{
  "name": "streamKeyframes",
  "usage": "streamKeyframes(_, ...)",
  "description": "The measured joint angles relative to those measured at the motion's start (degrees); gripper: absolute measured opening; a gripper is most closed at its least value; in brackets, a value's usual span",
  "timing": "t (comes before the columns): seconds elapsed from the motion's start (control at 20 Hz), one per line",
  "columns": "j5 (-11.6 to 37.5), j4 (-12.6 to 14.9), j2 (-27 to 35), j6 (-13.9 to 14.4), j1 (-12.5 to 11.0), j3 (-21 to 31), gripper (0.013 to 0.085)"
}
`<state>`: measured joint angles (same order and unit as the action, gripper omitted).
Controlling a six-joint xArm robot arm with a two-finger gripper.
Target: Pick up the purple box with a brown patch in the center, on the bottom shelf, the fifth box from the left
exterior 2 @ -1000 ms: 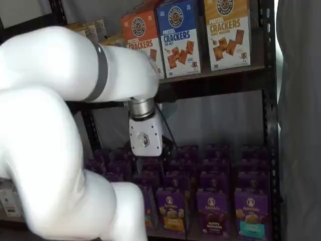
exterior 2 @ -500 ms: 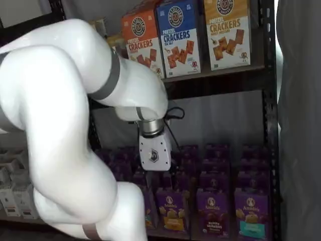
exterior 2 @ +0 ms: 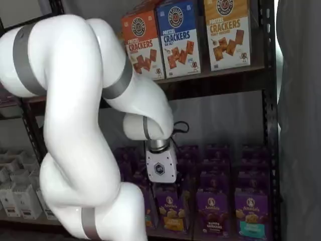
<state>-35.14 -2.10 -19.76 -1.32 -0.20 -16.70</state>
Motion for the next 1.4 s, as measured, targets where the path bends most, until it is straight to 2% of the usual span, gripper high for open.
streamKeyframes(0.25, 8.72, 1.24, 7.40, 0.57, -0.26, -0.35, 0.0850)
streamKeyframes(0.35, 10.49, -0.52, 10.45, -1.15, -0.33, -1.19, 0.0850)
streamKeyframes(0.5, 13.21, -0.24, 14.81, -1.24, -0.61, -2.45, 0.0850)
streamKeyframes(0.6, 14.80, -2.62, 17.45, -3.47, -0.54, -3.31, 0.0850)
streamKeyframes(0.65, 15.83, -2.63, 18.78, -3.54, -0.55, -3.72, 0.0850)
streamKeyframes(0.9, 18.33, -0.13, 23.70, -1.43, -0.73, -6.04, 0.0850)
streamKeyframes(0.95, 18.72, -0.12, 24.60, -1.42, -0.71, -6.57, 0.0850)
streamKeyframes(1.05, 19.53, -2.03, 26.60, -3.07, -0.48, -7.78, 0.0850)
streamKeyframes(1.1, 19.74, -1.84, 27.34, -2.91, -0.51, -8.28, 0.0850)
streamKeyframes(1.2, 20.83, 2.47, 29.16, 0.69, -1.10, -9.39, 0.0850)
streamKeyframes(1.25, 21.06, 3.10, 29.99, 1.15, -1.20, -9.98, 0.0850)
streamKeyframes(1.3, 21.15, 3.05, 30.93, 1.04, -1.25, -10.72, 0.0850)
streamKeyframes(1.4, 21.28, 1.11, 32.45, -0.78, -1.16, -11.93, 0.0850)
